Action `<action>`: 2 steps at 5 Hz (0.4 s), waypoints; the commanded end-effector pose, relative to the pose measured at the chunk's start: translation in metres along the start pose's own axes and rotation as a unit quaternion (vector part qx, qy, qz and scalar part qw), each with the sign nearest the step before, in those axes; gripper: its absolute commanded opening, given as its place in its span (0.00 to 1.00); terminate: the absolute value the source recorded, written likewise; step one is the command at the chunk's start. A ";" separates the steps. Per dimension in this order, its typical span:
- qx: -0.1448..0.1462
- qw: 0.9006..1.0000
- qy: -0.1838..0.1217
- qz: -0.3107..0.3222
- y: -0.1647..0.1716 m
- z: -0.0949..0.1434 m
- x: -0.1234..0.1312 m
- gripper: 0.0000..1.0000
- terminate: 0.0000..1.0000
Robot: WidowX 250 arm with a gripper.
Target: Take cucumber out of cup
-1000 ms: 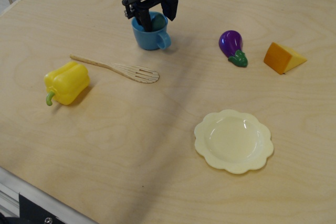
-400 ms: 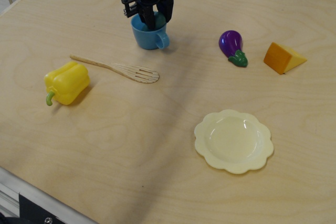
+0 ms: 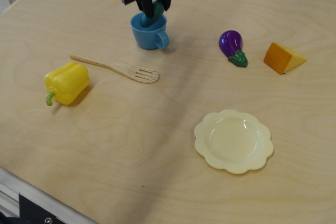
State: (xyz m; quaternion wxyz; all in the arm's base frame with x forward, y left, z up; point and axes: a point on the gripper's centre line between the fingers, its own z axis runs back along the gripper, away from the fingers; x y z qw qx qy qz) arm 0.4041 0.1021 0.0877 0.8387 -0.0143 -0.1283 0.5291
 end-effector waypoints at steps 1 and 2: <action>-0.061 0.997 -0.025 -0.032 0.004 0.073 0.007 0.00 0.00; -0.064 0.996 -0.017 -0.064 0.009 0.078 -0.016 0.00 0.00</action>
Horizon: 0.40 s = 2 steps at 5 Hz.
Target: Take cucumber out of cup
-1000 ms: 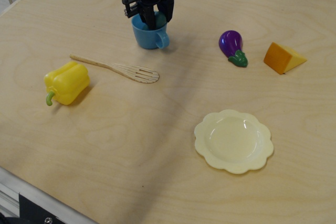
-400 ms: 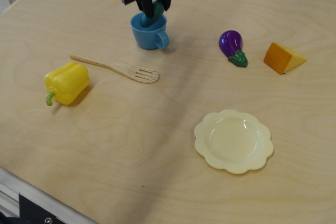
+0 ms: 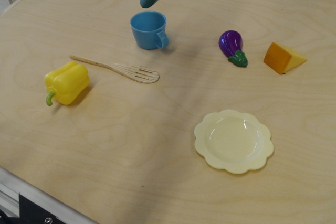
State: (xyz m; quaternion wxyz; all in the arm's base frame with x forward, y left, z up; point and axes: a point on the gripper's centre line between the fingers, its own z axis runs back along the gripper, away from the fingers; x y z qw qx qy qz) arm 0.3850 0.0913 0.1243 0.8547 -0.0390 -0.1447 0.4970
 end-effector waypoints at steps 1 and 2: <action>-0.027 0.996 -0.014 -0.079 0.007 0.043 -0.030 0.00 0.00; -0.016 0.994 -0.006 -0.111 0.028 0.047 -0.058 0.00 0.00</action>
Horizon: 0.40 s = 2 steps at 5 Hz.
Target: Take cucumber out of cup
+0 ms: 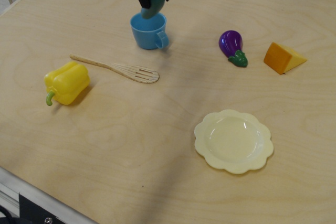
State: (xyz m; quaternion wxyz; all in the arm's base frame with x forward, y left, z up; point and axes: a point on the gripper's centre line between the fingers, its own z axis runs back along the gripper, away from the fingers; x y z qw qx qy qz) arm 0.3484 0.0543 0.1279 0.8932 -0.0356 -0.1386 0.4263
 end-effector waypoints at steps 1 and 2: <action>0.000 0.999 -0.011 -0.053 0.031 0.023 -0.036 0.00 0.00; 0.015 0.998 0.001 -0.069 0.042 0.013 -0.054 0.00 0.00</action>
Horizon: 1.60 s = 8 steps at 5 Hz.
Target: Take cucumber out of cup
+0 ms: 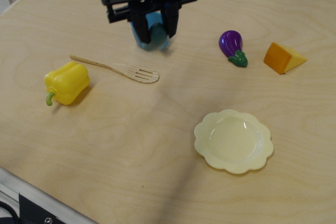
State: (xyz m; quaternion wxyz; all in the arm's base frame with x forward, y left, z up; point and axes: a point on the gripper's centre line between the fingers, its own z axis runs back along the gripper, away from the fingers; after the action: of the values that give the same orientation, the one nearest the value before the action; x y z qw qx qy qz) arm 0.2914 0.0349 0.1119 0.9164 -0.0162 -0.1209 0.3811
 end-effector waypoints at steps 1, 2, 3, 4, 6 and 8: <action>0.013 0.999 -0.004 -0.030 0.025 0.001 -0.023 0.00 0.00; 0.023 0.999 0.007 -0.035 0.048 -0.008 -0.041 0.00 0.00; 0.035 0.999 0.019 -0.036 0.061 -0.018 -0.050 0.00 0.00; 0.049 0.998 0.030 -0.035 0.069 -0.032 -0.053 0.00 0.00; 0.055 0.997 0.049 -0.033 0.081 -0.050 -0.054 0.00 0.00; 0.057 0.996 0.062 -0.028 0.087 -0.059 -0.049 0.00 0.00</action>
State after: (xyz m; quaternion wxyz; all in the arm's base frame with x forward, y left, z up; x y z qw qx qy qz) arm 0.2047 0.0534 0.0203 0.9333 0.0177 -0.0302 0.3575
